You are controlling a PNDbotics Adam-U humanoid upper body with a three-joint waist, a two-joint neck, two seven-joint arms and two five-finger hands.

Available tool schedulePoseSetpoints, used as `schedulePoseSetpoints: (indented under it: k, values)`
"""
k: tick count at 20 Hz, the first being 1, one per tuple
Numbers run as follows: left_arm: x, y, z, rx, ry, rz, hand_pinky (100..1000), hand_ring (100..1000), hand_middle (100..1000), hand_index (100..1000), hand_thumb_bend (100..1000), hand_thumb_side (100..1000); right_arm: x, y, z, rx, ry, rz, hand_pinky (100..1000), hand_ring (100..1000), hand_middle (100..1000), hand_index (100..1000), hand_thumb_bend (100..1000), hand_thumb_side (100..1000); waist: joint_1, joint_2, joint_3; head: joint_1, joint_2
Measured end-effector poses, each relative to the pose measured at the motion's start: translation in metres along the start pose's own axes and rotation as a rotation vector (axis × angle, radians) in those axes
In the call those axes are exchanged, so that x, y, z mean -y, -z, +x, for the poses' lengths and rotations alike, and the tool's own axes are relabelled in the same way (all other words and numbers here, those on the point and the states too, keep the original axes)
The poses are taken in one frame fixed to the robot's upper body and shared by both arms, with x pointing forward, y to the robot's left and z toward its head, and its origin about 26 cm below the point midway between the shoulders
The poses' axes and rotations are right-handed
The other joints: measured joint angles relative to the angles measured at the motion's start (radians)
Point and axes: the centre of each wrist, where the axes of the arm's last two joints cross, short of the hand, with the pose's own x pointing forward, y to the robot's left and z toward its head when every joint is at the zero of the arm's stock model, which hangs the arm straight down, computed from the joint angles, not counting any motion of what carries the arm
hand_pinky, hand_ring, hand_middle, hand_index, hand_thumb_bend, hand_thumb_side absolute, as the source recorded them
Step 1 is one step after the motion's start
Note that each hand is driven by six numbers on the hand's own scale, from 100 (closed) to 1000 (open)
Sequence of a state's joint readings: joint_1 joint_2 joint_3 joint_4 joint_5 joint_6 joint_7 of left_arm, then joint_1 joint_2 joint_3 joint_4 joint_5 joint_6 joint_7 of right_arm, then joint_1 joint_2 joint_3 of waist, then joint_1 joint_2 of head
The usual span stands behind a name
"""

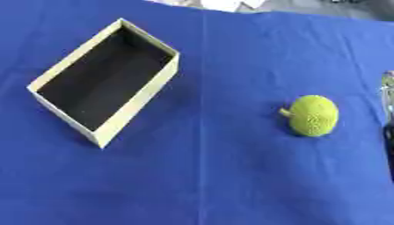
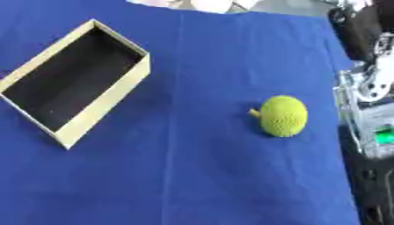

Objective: Pick up objects on the table and place them in the box.

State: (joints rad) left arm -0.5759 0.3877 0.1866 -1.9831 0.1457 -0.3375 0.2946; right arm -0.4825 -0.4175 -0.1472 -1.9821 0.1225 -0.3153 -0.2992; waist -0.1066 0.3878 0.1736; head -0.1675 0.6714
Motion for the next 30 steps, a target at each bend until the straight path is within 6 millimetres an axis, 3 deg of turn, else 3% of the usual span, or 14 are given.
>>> schedulePoseSetpoints:
  k: [11, 14, 18, 24, 30]
  values:
    - [0.000, 0.000, 0.000, -0.001, 0.000, -0.001, 661, 605, 517, 658, 100, 289, 0.000, 0.000, 0.000, -0.001, 0.000, 0.001, 720, 637, 692, 793, 100, 457, 0.000, 0.000, 0.000, -0.002, 0.013]
    - [0.000, 0.000, 0.000, 0.001, 0.000, 0.002, 659, 606, 519, 659, 100, 276, 0.001, 0.000, 0.000, -0.004, -0.009, 0.005, 757, 691, 734, 821, 100, 346, -0.001, -0.001, 0.006, 0.001, 0.010]
    - [-0.005, 0.001, 0.001, 0.005, 0.024, 0.018, 659, 605, 518, 658, 100, 279, 0.014, -0.005, -0.002, -0.043, -0.109, 0.067, 788, 742, 772, 844, 100, 251, -0.021, -0.018, -0.009, 0.017, 0.005]
    - [-0.013, 0.002, 0.002, 0.006, 0.069, 0.010, 659, 604, 517, 657, 100, 286, 0.034, -0.030, -0.006, -0.160, -0.296, 0.309, 823, 801, 818, 880, 100, 328, -0.043, -0.018, -0.029, 0.046, 0.005]
    - [-0.017, 0.001, 0.003, 0.003, 0.096, 0.001, 659, 603, 515, 656, 100, 288, 0.062, -0.051, -0.006, -0.263, -0.500, 0.531, 826, 818, 830, 892, 100, 373, -0.048, -0.018, -0.044, 0.067, 0.005]
